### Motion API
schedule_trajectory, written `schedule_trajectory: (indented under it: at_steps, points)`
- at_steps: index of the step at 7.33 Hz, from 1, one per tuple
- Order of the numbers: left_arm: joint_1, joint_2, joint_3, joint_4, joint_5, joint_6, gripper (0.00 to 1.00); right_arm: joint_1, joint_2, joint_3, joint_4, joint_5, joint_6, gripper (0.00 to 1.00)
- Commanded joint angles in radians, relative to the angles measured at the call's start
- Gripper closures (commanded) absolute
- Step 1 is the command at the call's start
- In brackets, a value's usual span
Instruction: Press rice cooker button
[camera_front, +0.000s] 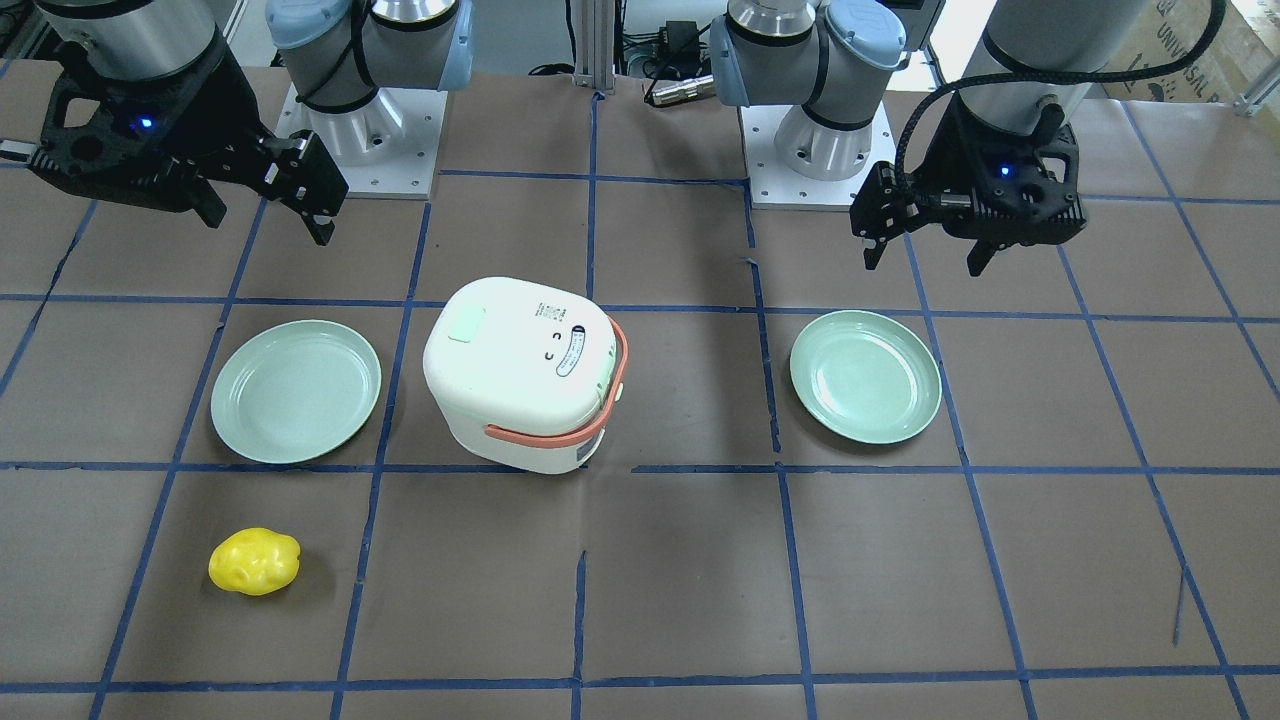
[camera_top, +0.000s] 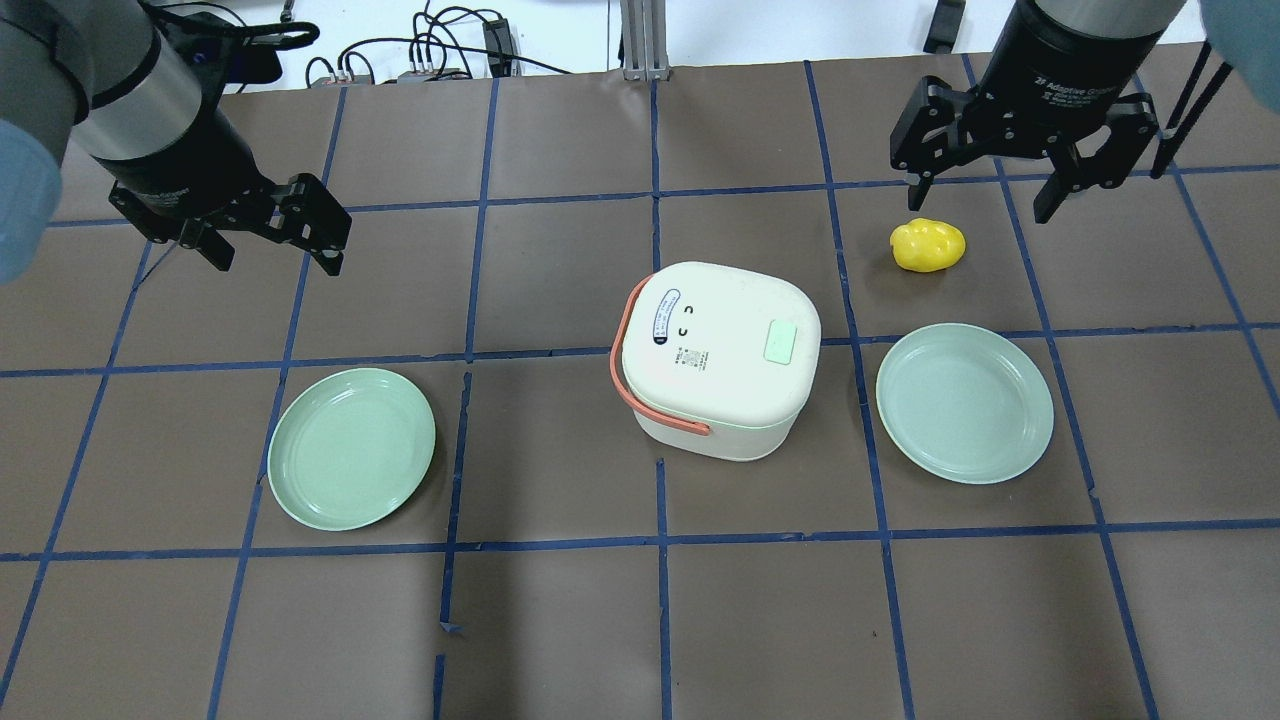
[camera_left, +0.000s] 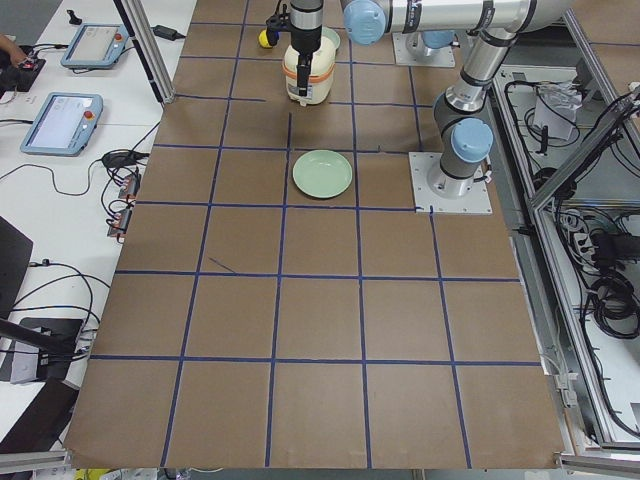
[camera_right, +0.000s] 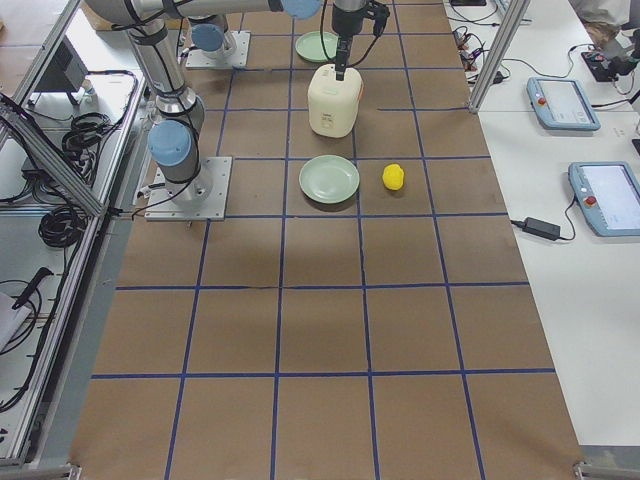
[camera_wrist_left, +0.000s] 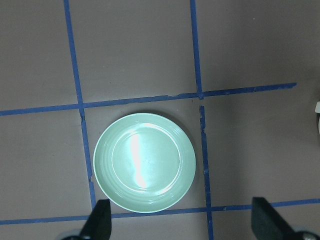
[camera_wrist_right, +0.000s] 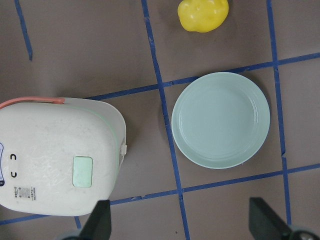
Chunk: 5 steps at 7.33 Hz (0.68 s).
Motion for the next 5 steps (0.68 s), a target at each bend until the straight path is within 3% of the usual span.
schedule_trajectory:
  at_steps: [1,3,4,5]
  points:
    - [0.000,0.000,0.000,0.000,0.000,0.000,0.00,0.000,0.000,0.000,0.000,0.000,-0.001,0.03]
    - [0.000,0.000,0.000,0.000,0.000,0.000,0.00,0.000,0.000,0.006,0.002,0.001,-0.003,0.03]
    - [0.000,0.000,0.000,0.000,0.000,0.000,0.00,0.000,0.000,0.015,0.000,0.002,-0.003,0.11]
    - [0.002,0.000,0.000,0.000,0.000,0.000,0.00,0.000,-0.001,0.025,-0.002,0.003,0.000,0.33]
